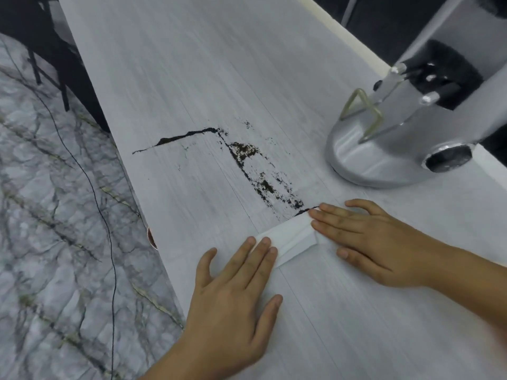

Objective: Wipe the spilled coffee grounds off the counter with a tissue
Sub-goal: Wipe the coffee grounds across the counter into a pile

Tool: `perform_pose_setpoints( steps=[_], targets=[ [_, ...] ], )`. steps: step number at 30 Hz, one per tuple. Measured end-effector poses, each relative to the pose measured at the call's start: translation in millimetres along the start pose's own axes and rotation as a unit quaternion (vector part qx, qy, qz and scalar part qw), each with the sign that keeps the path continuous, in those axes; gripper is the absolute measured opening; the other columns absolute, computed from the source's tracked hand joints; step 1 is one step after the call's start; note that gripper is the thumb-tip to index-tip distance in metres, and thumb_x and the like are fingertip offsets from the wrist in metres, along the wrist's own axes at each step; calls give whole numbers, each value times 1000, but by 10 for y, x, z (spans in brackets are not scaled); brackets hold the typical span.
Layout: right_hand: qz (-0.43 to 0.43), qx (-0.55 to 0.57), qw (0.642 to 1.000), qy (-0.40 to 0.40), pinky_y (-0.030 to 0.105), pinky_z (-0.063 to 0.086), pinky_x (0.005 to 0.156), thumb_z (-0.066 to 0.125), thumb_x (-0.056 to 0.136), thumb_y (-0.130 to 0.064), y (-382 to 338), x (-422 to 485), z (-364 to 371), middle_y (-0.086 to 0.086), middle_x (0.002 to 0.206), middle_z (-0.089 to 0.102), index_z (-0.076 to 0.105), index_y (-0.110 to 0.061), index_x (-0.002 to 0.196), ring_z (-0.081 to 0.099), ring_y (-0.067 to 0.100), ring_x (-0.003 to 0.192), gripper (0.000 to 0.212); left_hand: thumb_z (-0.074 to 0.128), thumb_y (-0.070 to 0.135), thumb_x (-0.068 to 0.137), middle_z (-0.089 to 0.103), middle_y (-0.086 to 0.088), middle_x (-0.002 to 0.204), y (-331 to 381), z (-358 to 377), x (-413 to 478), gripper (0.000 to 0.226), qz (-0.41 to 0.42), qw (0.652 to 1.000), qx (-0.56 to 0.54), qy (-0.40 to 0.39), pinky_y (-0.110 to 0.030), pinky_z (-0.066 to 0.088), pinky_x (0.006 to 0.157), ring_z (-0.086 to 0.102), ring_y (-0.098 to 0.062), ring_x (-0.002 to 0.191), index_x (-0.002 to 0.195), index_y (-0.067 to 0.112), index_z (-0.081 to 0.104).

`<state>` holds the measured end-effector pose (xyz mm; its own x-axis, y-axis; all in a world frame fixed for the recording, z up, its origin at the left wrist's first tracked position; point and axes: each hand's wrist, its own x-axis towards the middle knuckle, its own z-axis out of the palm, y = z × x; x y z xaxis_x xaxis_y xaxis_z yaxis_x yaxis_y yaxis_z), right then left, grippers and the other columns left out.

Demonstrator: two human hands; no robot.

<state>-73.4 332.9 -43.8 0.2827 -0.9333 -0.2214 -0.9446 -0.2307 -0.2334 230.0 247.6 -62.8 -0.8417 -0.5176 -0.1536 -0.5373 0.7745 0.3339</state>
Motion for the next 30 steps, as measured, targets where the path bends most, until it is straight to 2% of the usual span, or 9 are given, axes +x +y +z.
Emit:
perform_pose_setpoints(
  steps=[6,12,20,25,30],
  targets=[
    [33,-13,999,4,46,21,120,25,104,-37,97,729,-139,-1,165,14,21,-18,156,10,12,152,56,28,55,99,26,8,163,-567,-299,436,64,-10,1000,-2,-8,-61,20,114,19,-10,152,155,24,34],
    [102,-26,994,19,42,12,123,21,104,-41,40,1300,-237,1,165,15,23,-15,155,8,11,152,57,27,53,100,26,7,163,-1002,-492,806,63,-1,1000,-13,2,-60,20,114,18,-10,152,154,23,34],
    [134,-30,990,30,46,7,123,15,104,-42,243,2022,-399,0,165,14,21,-14,155,7,11,152,60,29,52,100,29,4,162,-1387,-653,1240,62,-26,999,20,23,-59,15,116,23,-12,151,154,21,36],
    [131,-35,990,42,45,7,123,16,104,-41,243,2084,-396,1,165,15,22,-13,155,8,11,152,59,24,53,100,26,3,163,-1359,-677,1260,65,-35,999,23,21,-58,9,118,19,-14,152,155,19,33],
    [126,-33,991,36,45,11,123,20,104,-39,44,1658,-264,3,165,11,21,-11,155,5,13,153,58,26,53,100,26,0,164,-1173,-599,1030,66,-14,999,25,21,-59,10,118,20,-17,152,155,16,33]
  ],
)
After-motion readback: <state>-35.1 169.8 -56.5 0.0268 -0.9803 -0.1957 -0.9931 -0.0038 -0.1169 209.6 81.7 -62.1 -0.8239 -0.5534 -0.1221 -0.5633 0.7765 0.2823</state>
